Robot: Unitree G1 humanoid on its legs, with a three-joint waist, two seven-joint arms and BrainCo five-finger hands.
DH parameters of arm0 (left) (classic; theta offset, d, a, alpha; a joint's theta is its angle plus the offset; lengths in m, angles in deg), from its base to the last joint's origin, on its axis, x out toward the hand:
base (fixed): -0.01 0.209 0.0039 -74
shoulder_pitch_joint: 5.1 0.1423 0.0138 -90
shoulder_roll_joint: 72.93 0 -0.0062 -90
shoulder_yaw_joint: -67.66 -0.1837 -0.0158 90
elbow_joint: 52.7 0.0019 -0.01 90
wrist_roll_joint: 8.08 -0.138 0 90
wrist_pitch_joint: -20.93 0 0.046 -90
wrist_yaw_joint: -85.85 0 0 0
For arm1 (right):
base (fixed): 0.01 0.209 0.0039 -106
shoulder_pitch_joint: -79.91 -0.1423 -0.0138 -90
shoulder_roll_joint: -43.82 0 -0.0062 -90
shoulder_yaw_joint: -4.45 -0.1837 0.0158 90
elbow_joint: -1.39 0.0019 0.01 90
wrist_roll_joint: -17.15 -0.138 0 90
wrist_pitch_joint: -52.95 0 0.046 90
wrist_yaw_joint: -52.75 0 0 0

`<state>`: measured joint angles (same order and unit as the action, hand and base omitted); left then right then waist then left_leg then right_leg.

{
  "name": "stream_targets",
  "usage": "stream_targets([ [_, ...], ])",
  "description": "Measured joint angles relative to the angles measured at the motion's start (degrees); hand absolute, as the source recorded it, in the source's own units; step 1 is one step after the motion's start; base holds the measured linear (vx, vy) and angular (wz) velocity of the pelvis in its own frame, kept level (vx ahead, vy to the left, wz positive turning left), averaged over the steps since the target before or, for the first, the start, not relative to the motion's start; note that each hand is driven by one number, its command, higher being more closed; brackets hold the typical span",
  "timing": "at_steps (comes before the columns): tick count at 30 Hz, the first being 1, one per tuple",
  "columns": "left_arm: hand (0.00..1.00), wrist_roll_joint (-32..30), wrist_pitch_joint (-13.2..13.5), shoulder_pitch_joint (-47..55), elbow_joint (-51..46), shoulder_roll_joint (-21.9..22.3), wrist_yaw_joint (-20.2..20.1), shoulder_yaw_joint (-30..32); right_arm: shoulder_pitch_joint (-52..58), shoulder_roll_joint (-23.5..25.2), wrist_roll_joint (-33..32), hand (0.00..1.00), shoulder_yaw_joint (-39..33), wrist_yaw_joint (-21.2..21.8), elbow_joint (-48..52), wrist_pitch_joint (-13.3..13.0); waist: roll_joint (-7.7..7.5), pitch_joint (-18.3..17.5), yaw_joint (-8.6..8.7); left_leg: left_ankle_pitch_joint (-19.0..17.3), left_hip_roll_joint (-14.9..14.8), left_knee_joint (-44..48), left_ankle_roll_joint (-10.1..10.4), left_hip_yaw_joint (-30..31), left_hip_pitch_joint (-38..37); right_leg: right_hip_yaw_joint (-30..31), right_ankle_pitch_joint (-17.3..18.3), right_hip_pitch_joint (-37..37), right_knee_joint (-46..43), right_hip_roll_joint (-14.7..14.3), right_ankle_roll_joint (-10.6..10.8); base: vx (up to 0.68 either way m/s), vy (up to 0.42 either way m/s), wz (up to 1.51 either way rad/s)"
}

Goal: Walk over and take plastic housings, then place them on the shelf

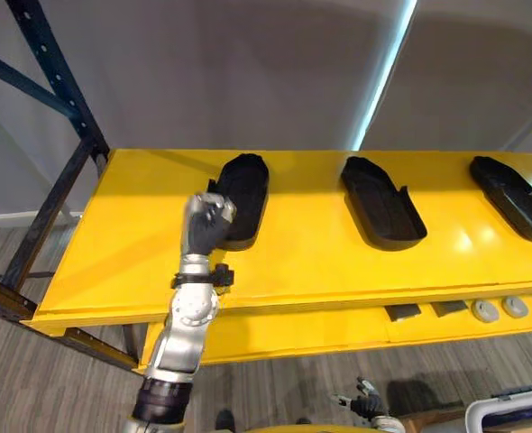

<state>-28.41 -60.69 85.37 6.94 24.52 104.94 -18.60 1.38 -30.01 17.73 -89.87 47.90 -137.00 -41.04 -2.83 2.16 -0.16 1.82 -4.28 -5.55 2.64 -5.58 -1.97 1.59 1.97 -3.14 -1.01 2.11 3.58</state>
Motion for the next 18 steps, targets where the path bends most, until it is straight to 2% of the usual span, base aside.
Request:
stream_targets([
  [2,1.0,4.26,1.77,3.92,-3.9,0.0,3.09,9.01,0.27,-0.21,0.0,0.0,-0.46,0.01,0.53,-0.02,0.76,0.46,-0.77,-0.38,0.0,-0.31,0.26,0.58,-0.56,-0.44,0.5,-0.74,-0.26,-0.01,0.06,-0.05,-0.006,0.19],
  [4,1.0,7.12,2.3,7.03,-5.12,0.42,5.95,16.22,0.22,-0.15,0.0,0.0,-0.48,0.0,0.56,-0.01,0.72,0.48,-0.82,-0.36,0.41,-0.31,0.27,0.99,-0.55,-1.49,1.92,-0.7,-1.04,0.42,-0.1,-0.04,-0.012,0.21],
  [5,1.0,9.8,2.67,10.51,-5.17,1.59,8.48,21.95,0.23,-0.08,0.0,0.0,-0.78,-0.04,1.06,0.0,0.73,0.45,-0.99,-0.35,0.48,-0.31,0.28,1.13,-0.63,-1.99,2.67,-0.7,-1.71,0.89,-0.22,-0.03,-0.002,0.19],
  [7,1.0,13.31,3.21,15.41,-4.89,3.53,10.23,26.7,0.87,0.51,-0.01,0.0,-1.75,-0.1,2.34,0.05,0.61,0.38,-1.36,-0.32,0.48,-0.27,0.27,1.26,-0.61,-3.15,3.41,-0.7,-2.37,0.98,-0.15,-0.02,-0.016,0.22],
  [8,1.0,15.11,3.2,18.36,-4.18,4.96,10.75,28.25,1.27,0.7,0.0,0.0,-1.88,-0.25,2.77,0.05,0.43,0.26,-2.17,-0.31,0.45,0.02,0.28,1.38,-0.63,-3.37,3.72,-0.63,-2.78,1.0,-0.2,0.01,-0.024,0.17],
  [10,1.0,16.38,2.88,21.68,-0.24,6.86,9.95,28.36,1.48,0.75,0.04,0.0,-1.87,-0.23,2.89,0.16,0.11,0.04,-3.11,-0.28,0.51,0.11,0.29,1.87,-0.54,-4.36,3.87,-0.86,-2.81,1.15,-0.26,0.03,-0.017,0.21],
  [12,1.0,16.96,0.99,24.04,6.86,8.15,7.12,27.67,1.46,1.04,0.08,0.0,-1.86,-0.21,4.33,0.31,-0.27,-0.06,-3.61,-0.42,0.66,2.27,0.18,2.49,0.54,-5.32,3.89,-0.89,-2.83,1.46,-0.23,0.04,-0.006,0.26],
  [15,1.0,17.51,-2.84,24.98,21.4,10.07,1.08,25.02,0.76,0.96,0.18,0.0,-1.4,0.06,5.45,0.54,-0.67,-0.04,-3.87,-3.0,0.96,7.03,-0.22,3.18,2.38,-6.27,3.89,-1.65,-2.92,1.85,-0.23,0.01,0.007,0.11],
  [16,0.0,17.42,-4.08,25.19,27.04,10.83,-0.41,23.33,0.52,1.03,0.18,0.0,-1.28,0.08,5.99,0.58,-0.5,0.04,-3.87,-4.26,0.94,8.7,-0.18,3.06,3.24,-6.22,3.9,-1.95,-2.98,1.92,-0.23,0.0,0.0,0.0],
  [18,0.0,17.43,-5.53,25.07,34.9,11.32,-2.86,20.48,0.23,1.0,0.17,0.0,-1.16,0.06,7.09,0.64,-0.73,-0.07,-3.82,-5.04,1.07,10.49,-0.29,2.92,3.46,-6.14,4.32,-2.09,-3.37,2.22,0.07,-0.04,0.02,-0.06],
])
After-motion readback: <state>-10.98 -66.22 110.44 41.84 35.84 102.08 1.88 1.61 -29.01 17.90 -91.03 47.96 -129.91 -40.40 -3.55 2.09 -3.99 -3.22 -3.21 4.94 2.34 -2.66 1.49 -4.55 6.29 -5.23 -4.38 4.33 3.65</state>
